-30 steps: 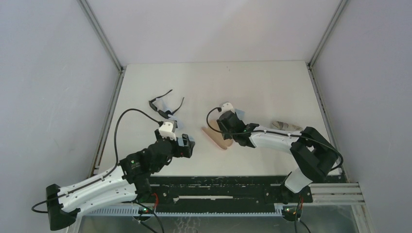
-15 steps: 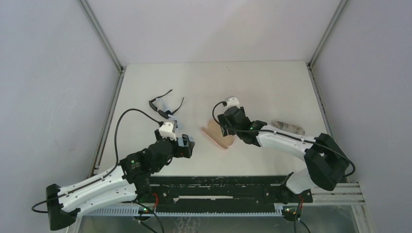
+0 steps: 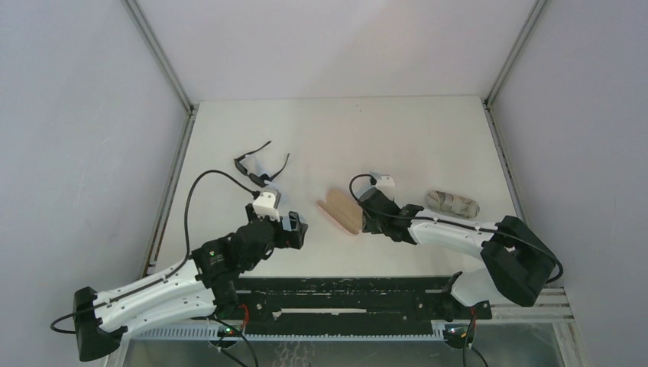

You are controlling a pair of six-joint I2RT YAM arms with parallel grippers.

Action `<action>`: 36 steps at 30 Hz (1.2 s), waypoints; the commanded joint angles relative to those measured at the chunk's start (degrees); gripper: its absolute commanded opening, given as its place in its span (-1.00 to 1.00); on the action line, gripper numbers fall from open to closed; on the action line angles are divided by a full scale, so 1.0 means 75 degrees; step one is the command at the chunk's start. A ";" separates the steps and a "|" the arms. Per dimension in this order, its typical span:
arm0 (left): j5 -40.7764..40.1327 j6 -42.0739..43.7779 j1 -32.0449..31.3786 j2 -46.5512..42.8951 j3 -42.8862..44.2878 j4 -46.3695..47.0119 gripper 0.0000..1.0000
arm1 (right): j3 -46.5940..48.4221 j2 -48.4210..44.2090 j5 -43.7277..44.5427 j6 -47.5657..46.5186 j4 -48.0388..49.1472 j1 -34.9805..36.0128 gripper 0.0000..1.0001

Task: Organize the sunglasses
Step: Move the sunglasses case to the center of the board.

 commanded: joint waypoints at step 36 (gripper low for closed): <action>-0.0127 0.0119 0.0329 -0.0452 -0.0051 -0.0039 0.99 | 0.1836 0.2006 -0.1276 -0.3004 0.2831 -0.1216 -1.00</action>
